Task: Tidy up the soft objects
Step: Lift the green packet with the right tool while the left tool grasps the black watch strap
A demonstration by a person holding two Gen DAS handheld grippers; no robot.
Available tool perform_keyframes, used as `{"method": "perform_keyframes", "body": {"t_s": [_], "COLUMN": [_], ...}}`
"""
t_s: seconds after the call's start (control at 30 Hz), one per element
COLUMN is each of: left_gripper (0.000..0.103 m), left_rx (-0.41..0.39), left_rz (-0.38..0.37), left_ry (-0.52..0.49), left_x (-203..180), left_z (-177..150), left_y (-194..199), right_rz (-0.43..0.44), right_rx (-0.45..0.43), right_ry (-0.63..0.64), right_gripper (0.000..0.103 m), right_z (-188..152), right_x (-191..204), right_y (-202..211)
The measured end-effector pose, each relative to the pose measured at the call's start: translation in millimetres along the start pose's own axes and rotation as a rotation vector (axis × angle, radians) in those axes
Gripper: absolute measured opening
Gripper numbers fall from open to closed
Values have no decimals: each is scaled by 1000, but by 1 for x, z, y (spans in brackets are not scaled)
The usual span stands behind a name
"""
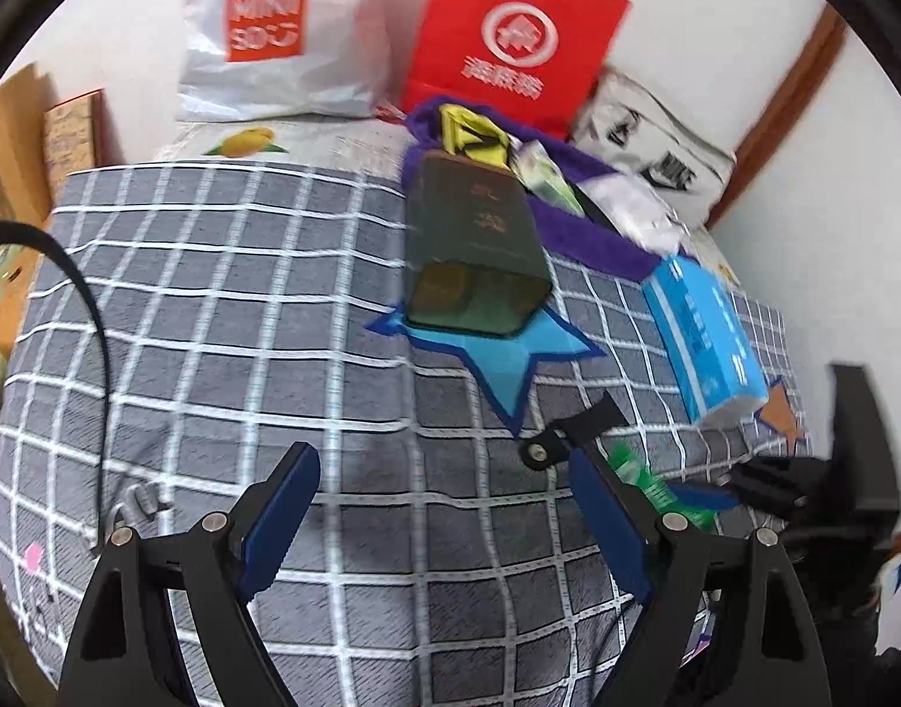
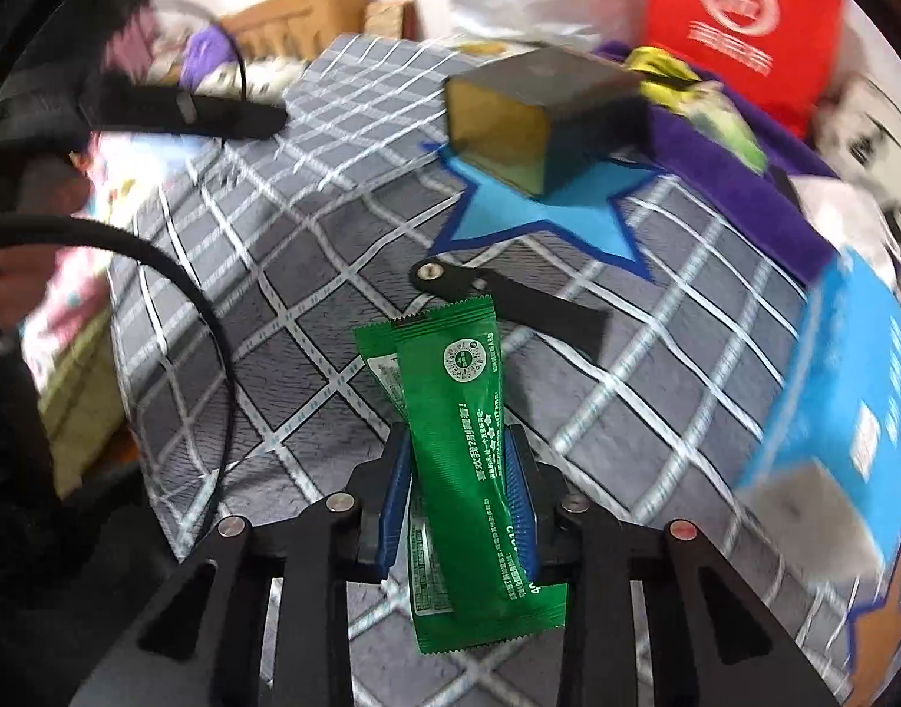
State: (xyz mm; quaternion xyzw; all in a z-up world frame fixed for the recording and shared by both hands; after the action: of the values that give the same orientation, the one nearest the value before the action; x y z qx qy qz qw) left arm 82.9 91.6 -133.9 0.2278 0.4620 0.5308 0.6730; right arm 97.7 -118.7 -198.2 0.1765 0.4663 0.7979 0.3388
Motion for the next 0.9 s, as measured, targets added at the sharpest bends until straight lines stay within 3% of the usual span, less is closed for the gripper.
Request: {"method": "perform_keyframes", "body": {"t_s": [0.17,0.47,0.6,0.67,0.73,0.9], "left_gripper": [86,83,70,56,36,34], "left_rx": [58,170,191,181,182,199], "left_rz": [-7,47,58,31,17,16], "left_ry": [-103,-388,-468,-496,-502,-512], "left_x": [-24,-69,-82,-87,-90,-94], "left_z": [1,-2,-3,-5,-6,-12], "left_y": [-31,-91,-107,-106,-103,-98], "right_rz": [-9,-69,-88,-91,-92,-73], "right_rx": [-61,-149,-157,-165,-168,-183], "right_ry": [-123,-345,-390,-407,-416,-429], "right_gripper": [31,31,31,31,31,31], "right_z": [-12,-40,-53,-58,-61,-64], "right_x": [-27,-79,-89,-92,-93,-94], "right_y": [30,66,73,75,76,74]}}
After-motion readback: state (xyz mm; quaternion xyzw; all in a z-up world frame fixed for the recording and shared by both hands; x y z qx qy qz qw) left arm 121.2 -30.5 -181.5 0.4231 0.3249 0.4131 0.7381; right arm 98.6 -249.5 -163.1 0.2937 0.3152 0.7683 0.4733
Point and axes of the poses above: each gripper's, at about its wrist camera, not at the fingertips, and y roughly against the way its jaws point, x to its left, z to its top, the point moved 2 cm from there along -y, roughly the way its jaws point, and after that the axes turned 7 degrees about -z, right-handed, at the moved point
